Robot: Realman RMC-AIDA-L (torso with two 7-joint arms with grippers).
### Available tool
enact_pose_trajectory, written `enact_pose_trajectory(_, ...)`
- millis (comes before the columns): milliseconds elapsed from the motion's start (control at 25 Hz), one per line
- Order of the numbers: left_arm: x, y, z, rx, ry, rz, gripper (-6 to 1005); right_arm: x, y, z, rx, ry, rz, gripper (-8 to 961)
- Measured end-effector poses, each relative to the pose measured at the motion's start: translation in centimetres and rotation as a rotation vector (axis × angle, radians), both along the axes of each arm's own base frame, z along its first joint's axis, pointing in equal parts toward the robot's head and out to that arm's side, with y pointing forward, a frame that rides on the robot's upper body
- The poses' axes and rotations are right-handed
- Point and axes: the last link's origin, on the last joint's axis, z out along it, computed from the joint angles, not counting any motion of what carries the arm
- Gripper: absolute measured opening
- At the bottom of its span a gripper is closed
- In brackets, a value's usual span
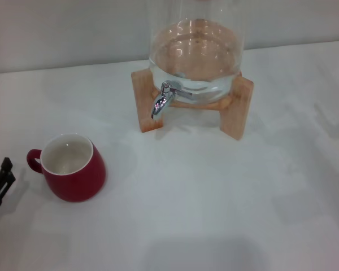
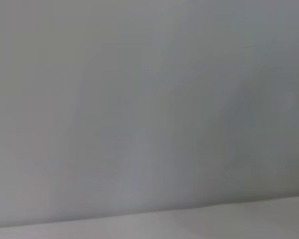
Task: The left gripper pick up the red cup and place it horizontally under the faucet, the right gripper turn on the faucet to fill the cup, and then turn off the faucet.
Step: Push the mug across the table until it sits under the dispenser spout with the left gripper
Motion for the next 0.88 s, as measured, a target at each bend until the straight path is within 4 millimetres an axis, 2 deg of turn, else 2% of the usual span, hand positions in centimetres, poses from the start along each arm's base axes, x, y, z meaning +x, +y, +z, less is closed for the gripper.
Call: enact_pose_trajectory(880,0.0,-0.21,-0.8,-0.053,0.027,-0.006,877,-0.18,0.01,0.03,0.002,0.0,0.011,871)
